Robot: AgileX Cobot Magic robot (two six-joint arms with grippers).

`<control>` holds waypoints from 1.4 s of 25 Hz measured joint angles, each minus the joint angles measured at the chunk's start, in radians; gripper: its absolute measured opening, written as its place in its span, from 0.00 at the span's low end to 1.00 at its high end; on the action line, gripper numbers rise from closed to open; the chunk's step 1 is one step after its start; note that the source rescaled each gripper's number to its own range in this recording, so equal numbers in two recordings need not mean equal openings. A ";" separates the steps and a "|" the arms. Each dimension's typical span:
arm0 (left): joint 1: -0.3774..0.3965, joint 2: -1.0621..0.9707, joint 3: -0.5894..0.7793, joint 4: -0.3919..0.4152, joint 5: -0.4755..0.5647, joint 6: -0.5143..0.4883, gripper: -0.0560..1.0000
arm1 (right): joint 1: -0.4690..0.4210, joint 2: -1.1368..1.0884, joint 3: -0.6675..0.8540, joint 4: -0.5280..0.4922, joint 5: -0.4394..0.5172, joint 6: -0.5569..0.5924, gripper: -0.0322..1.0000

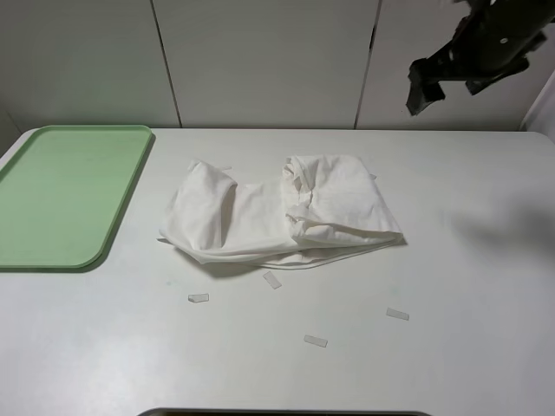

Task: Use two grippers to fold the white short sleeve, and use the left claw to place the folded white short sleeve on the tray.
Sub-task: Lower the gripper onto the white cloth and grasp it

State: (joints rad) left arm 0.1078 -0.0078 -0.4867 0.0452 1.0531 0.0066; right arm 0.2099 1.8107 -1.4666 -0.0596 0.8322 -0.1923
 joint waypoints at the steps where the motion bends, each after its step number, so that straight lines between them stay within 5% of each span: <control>1: 0.000 0.000 0.000 0.000 0.000 0.000 0.97 | -0.014 -0.045 0.024 0.000 -0.006 0.001 0.96; 11: 0.000 0.000 0.000 0.000 0.000 0.000 0.97 | -0.141 -0.599 0.395 0.060 -0.267 0.007 1.00; 24: 0.000 0.000 0.000 0.000 0.000 0.000 0.97 | -0.174 -1.438 0.754 0.074 -0.182 0.034 1.00; 35: 0.000 0.000 0.000 0.000 0.000 0.000 0.97 | -0.174 -1.739 0.841 0.162 -0.085 0.034 1.00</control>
State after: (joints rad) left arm 0.1078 -0.0078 -0.4867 0.0452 1.0531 0.0066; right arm 0.0355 0.0719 -0.6255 0.1022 0.7472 -0.1585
